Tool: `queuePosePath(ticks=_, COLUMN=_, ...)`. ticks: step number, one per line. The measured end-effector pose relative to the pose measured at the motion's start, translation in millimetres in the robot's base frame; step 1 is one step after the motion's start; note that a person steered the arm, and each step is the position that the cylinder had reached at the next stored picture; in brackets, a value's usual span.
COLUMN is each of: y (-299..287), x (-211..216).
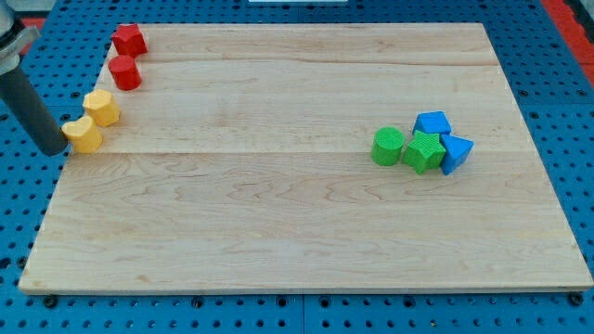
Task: Move your arm to the bottom right side of the triangle
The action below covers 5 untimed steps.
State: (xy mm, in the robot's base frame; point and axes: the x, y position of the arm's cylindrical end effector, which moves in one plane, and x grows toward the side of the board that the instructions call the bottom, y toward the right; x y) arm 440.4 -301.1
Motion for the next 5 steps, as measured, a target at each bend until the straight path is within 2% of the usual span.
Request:
queuePosePath(ticks=2, y=27, x=38)
queuePosePath(ticks=3, y=151, x=52)
queuePosePath(ticks=5, y=434, x=64)
